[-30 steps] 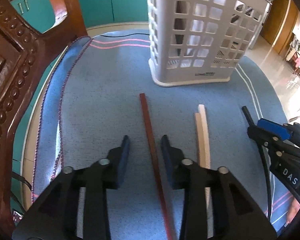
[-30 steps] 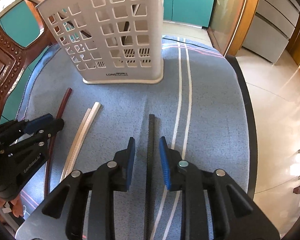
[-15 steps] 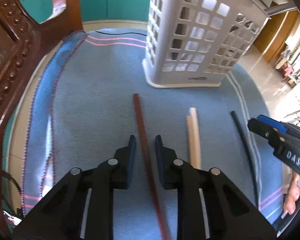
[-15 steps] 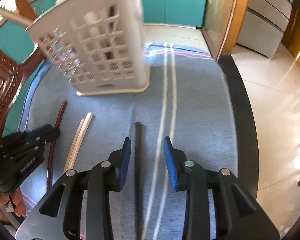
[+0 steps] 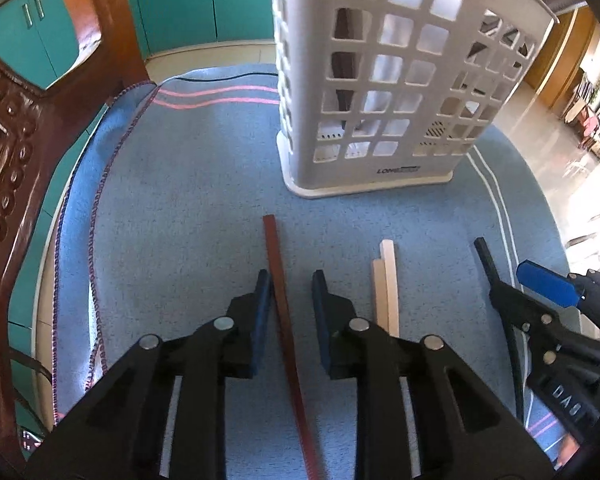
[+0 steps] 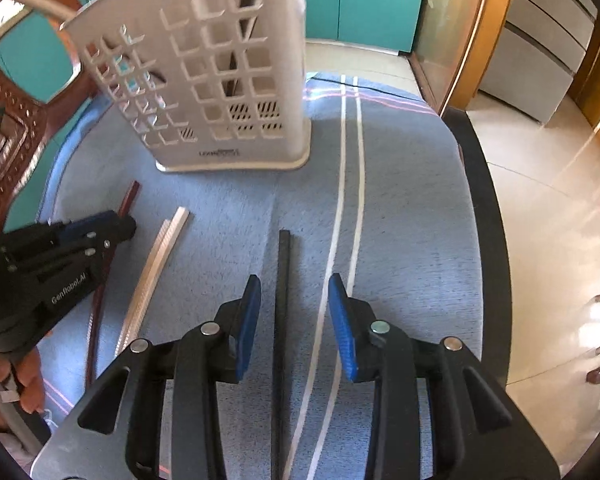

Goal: Organize utensils
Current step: 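Grasp a dark red chopstick with the left tool while the right tool grasps a black one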

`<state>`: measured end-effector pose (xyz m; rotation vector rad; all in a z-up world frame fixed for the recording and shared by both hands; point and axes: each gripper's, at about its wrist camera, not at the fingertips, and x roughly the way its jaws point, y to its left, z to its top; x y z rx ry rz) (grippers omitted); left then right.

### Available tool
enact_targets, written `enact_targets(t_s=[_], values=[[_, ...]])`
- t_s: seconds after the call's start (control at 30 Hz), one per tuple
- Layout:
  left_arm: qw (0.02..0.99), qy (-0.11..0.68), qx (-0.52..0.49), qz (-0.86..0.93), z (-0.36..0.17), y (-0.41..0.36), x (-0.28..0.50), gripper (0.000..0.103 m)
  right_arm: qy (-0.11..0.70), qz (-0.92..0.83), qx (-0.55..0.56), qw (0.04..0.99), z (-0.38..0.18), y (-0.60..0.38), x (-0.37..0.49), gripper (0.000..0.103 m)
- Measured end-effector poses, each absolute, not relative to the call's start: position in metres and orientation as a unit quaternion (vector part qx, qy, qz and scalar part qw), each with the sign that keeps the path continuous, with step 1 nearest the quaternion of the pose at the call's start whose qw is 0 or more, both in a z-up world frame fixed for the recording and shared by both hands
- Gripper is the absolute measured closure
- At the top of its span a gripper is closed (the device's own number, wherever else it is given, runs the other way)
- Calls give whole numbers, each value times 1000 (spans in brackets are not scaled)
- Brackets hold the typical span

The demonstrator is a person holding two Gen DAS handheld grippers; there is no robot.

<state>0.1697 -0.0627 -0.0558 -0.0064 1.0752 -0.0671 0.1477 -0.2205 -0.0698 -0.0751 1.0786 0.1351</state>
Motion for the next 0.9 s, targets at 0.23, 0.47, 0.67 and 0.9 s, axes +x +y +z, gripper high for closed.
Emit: enact_targets(t_s=[0.23,0.47,0.67,0.9], values=[[860,508,-1,-34,-58,-67,171,78,514,62,-49,854,-75,-215,146,68],[861,508,3,-32,-59,-67,168,77,515,64,-54,853,-77,-209,143,68],[859,511,5,-32,-57,-67,171,77,517,62,-58,852,-81,-206,143,68],[858,512,9,-37,-58,-68,170,77,516,61,-60,852,-82,-204,144,68]])
